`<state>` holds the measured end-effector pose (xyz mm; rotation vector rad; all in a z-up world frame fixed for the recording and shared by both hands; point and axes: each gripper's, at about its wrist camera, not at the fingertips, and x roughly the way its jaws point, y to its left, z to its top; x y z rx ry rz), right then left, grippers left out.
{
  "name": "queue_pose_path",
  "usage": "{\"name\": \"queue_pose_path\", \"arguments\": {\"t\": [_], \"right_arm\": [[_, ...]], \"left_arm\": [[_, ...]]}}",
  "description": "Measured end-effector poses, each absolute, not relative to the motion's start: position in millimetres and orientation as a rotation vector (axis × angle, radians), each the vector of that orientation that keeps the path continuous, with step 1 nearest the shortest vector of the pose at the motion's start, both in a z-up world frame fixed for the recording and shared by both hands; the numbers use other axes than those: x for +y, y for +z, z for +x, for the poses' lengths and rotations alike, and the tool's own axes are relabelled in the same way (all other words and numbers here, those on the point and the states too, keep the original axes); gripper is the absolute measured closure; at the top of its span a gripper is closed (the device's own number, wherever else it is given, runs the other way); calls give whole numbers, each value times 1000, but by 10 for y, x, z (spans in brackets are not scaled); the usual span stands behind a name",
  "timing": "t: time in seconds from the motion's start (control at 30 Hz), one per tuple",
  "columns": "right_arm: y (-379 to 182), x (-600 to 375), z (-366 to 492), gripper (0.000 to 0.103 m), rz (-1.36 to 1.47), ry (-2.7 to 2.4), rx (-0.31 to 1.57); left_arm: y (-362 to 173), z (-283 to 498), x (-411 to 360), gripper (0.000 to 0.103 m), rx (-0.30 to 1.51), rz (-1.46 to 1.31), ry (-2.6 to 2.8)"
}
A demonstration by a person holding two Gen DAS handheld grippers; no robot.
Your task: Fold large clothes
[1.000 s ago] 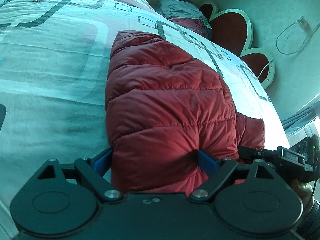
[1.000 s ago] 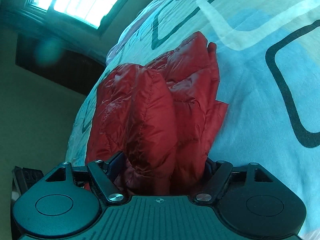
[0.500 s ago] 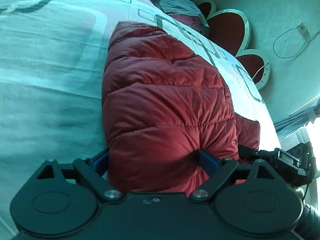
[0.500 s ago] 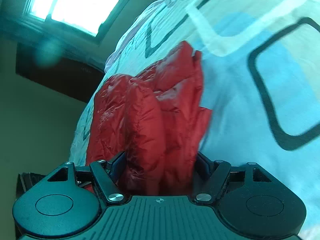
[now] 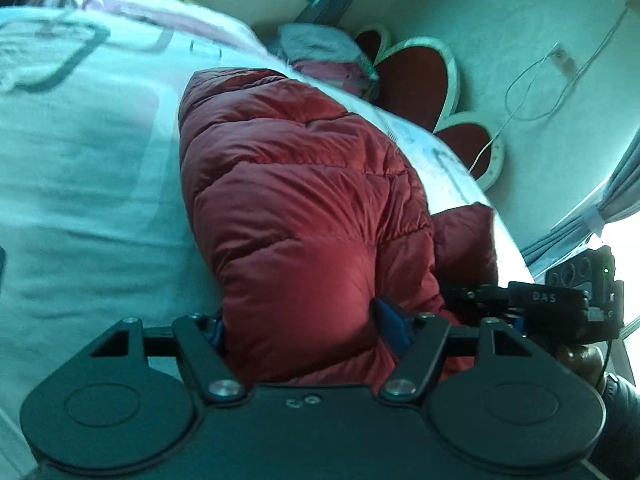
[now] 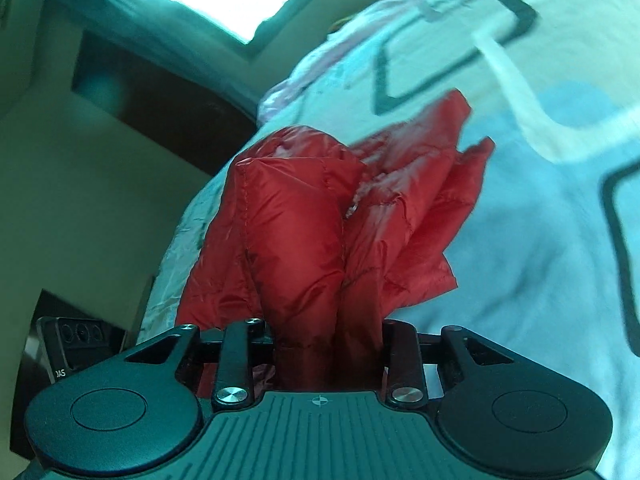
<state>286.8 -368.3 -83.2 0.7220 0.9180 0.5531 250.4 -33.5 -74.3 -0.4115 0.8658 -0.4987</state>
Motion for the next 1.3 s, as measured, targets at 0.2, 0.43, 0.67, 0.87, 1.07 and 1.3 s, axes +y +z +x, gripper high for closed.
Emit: {"name": "queue_pose_path", "arguments": {"t": [0.2, 0.43, 0.67, 0.87, 1.07, 1.3], "right_arm": [[-490, -3057, 2959, 72, 666, 580, 850], [-239, -2024, 3231, 72, 616, 593, 815], [-581, -760, 3611, 72, 608, 603, 880], [-1297, -209, 3772, 71, 646, 537, 984], [-1472, -363, 3666, 62, 710, 477, 972], [-624, -453, 3304, 62, 409, 416, 749]], "left_arm": [[-430, 2522, 215, 36, 769, -439, -540], [-299, 2681, 1208, 36, 737, -460, -557], [-617, 2831, 2199, 35, 790, -474, -483], [-1186, 2914, 2695, 18, 934, -454, -329], [-1208, 2915, 2652, 11, 911, -448, -342], [-685, 2721, 2999, 35, 792, -315, -312]]}}
